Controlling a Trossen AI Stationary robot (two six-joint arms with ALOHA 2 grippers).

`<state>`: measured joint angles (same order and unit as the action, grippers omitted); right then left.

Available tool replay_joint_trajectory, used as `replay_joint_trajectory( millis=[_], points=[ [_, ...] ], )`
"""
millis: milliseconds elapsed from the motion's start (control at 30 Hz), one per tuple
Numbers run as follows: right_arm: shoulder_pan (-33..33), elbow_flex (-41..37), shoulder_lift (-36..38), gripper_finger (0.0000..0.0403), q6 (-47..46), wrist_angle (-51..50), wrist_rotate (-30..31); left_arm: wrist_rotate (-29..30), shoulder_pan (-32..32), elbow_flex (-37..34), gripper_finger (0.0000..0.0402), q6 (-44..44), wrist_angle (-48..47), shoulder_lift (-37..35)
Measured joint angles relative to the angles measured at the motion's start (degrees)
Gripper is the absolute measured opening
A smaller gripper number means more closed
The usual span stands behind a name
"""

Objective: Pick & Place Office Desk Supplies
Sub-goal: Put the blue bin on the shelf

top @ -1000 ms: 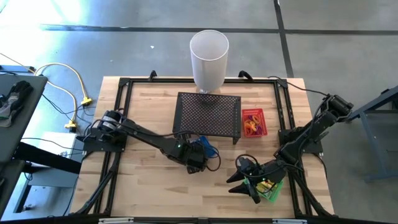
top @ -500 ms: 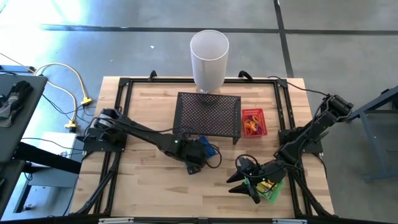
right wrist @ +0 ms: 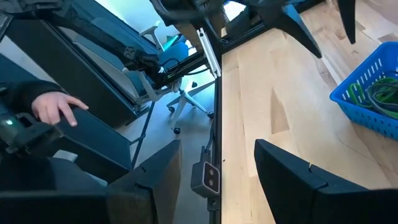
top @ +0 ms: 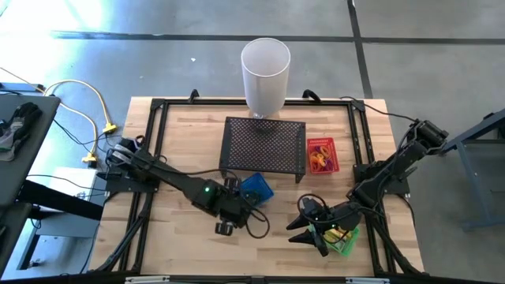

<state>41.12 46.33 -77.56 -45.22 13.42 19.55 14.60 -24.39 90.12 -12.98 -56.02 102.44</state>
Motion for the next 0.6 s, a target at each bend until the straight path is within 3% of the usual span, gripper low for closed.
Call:
replay_joint_trajectory(
  millis=[600],
  points=[
    [0.00, 0.00, 0.00, 0.0190, -3.21, -0.21, 0.02, -3.03, 0.36, -4.09, 0.0148, 8.28, 0.86, 4.32]
  ],
)
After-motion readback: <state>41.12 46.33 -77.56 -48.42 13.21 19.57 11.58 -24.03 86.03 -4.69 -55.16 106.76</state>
